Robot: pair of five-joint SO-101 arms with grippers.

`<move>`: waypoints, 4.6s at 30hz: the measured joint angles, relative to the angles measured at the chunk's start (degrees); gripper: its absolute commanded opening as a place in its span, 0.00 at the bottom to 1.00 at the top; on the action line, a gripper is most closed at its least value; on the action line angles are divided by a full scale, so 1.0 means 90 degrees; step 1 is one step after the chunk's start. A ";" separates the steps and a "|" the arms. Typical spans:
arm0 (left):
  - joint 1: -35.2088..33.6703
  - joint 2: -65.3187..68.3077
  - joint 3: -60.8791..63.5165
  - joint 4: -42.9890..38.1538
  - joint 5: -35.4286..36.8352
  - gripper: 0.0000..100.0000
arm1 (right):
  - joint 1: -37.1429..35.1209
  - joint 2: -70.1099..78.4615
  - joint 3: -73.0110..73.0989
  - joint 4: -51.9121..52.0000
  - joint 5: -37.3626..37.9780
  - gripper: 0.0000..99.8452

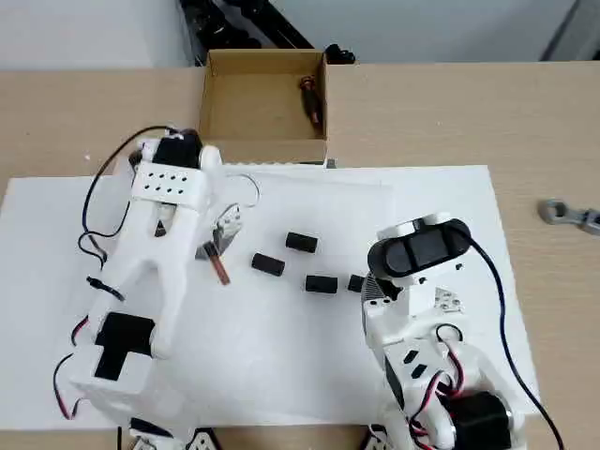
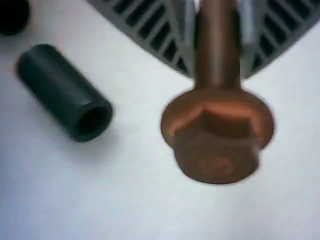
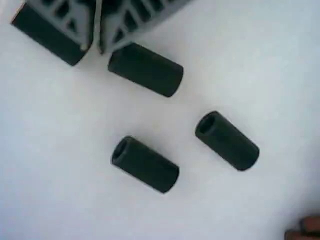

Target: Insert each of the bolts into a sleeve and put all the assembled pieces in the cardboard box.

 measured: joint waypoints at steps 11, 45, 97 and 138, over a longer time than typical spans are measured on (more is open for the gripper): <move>-0.0029 0.0000 -0.2071 0.0049 -0.2794 0.01 | 0.0020 0.0000 0.0000 0.0459 -0.0352 0.00; -0.1035 -0.5773 0.0303 0.0117 -0.6066 0.01 | -0.1250 0.9260 -0.6926 0.2051 0.3389 0.00; -0.3116 -0.7726 0.2081 0.0117 -0.5783 0.01 | -0.1231 1.1526 -0.7736 0.1387 0.5900 0.23; -0.3116 -0.7746 0.2081 0.0117 -0.5744 0.01 | -0.1250 1.3372 -0.8000 0.0723 0.5402 0.27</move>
